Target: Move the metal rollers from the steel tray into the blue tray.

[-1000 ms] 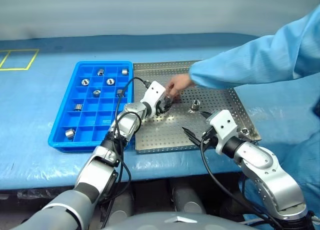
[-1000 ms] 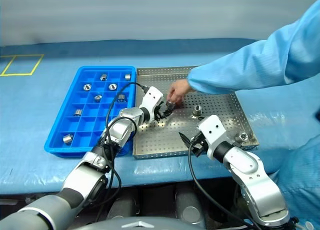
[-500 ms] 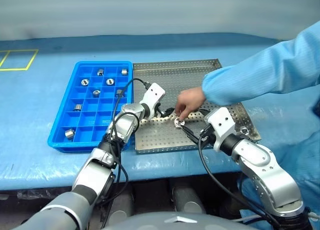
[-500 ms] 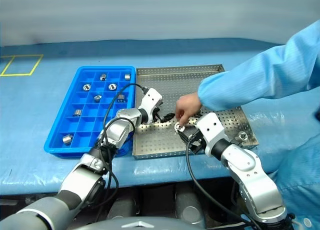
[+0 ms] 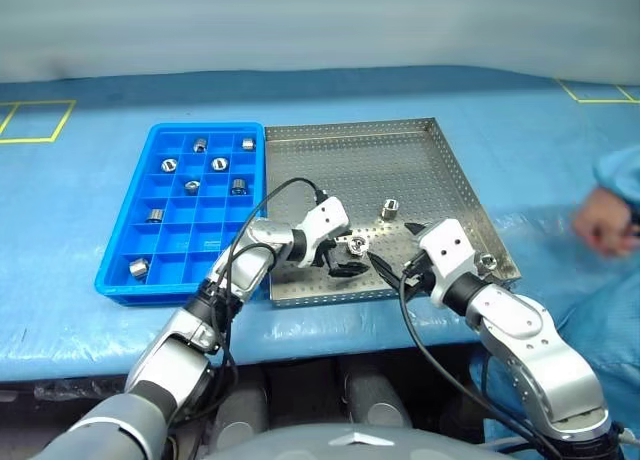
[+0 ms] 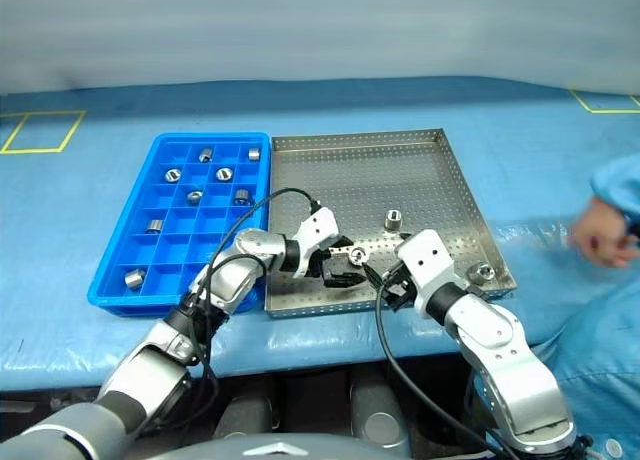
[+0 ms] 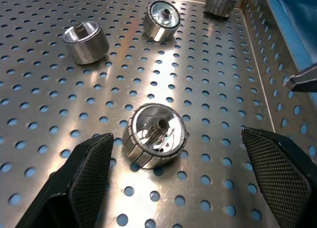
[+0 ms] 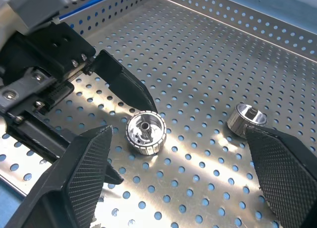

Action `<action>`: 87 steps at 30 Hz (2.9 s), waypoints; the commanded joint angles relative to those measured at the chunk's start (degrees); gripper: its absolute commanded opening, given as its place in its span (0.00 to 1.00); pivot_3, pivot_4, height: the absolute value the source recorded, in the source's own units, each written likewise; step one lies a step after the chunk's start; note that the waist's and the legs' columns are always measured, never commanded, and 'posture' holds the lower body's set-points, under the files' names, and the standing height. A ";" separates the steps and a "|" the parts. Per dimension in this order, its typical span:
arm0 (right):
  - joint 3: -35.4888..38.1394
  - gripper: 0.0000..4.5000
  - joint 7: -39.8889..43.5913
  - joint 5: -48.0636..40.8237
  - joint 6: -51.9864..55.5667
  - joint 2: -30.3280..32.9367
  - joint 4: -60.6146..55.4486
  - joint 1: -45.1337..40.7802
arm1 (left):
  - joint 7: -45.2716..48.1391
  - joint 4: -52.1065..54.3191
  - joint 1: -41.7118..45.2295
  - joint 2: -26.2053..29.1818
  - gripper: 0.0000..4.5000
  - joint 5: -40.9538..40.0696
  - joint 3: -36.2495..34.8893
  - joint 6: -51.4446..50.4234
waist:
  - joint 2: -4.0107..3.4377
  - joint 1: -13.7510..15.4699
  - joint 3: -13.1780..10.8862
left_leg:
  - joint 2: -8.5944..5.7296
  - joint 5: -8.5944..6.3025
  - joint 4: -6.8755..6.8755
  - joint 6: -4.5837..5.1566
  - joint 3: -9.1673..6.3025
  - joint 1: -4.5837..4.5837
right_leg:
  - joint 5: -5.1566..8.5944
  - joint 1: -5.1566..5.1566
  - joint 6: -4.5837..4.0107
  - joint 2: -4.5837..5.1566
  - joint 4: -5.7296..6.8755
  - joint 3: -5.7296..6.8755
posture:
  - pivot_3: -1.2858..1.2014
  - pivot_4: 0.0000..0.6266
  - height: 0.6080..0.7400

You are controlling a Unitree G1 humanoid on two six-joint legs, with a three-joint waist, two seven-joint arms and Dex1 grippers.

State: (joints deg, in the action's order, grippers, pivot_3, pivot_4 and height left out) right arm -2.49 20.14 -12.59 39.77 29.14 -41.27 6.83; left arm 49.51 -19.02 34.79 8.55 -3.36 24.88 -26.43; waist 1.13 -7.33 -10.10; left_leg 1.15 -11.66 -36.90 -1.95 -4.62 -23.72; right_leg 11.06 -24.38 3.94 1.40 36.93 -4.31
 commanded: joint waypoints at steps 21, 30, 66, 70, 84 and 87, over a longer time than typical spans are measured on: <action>0.02 1.00 0.11 0.71 1.59 -0.57 1.23 0.40 | -4.02 -7.29 3.86 -1.43 0.38 3.62 -3.41 5.61 | -0.02 -3.14 0.01 | 0.01 -0.01 0.02 0.01 0.00 0.04 | -0.02 0.05 0.04 0.00 0.00 -0.01 | 0.44 0.24 1.00; -2.37 1.00 3.02 0.15 0.99 -0.41 3.89 -4.07 | -7.16 17.73 -0.37 5.73 0.38 -3.15 -14.72 -6.72 | -0.03 -2.52 0.00 | 0.01 -0.01 0.15 0.01 0.00 -0.01 | -0.02 -0.05 0.04 0.00 0.00 -0.04 | 0.47 0.24 1.00; -4.23 1.00 2.22 3.10 -1.98 -3.52 11.30 -14.10 | -28.04 42.32 -17.61 6.26 0.78 -7.73 -29.70 -18.04 | 0.00 7.36 -0.03 | -0.01 0.00 -0.10 -0.01 -0.17 -0.07 | -0.01 0.09 0.01 0.07 -0.05 0.22 | 0.54 0.24 1.00; 0.02 1.00 -4.93 6.18 2.09 -5.45 16.31 -17.23 | -16.60 47.96 -19.95 7.91 0.78 -15.33 -22.47 -16.41 | -0.01 6.68 -0.03 | 0.00 -0.01 -0.13 -0.02 -0.05 -0.06 | -0.02 0.09 0.01 0.11 -0.08 0.17 | 0.53 0.24 1.00; 7.50 1.00 -9.23 4.09 -0.67 -14.22 33.69 -23.06 | -9.57 46.88 -20.05 13.69 0.78 -15.94 -12.11 -11.52 | -0.10 4.89 0.00 | 0.07 0.00 0.18 0.00 0.01 0.06 | 0.01 0.00 -0.09 -0.02 -0.04 0.08 | 0.52 0.24 1.00; 8.35 1.00 -10.92 4.77 -3.33 -15.30 37.71 -24.32 | -9.76 46.89 -20.42 14.00 0.78 -15.84 -11.74 -11.35 | -0.10 4.84 0.00 | 0.07 0.00 0.18 0.00 0.01 0.07 | 0.01 0.01 -0.09 -0.02 -0.03 0.08 | 0.53 0.24 1.00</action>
State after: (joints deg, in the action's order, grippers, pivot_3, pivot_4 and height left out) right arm 4.37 10.37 -8.09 39.02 14.23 -4.15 -16.19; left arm 39.69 26.97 14.34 22.45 -18.93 12.83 -39.19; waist 1.02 -2.49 -10.10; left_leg 1.22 -11.66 -36.72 -1.95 -4.61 -23.66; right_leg 11.07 -24.37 3.85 1.39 36.90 -4.23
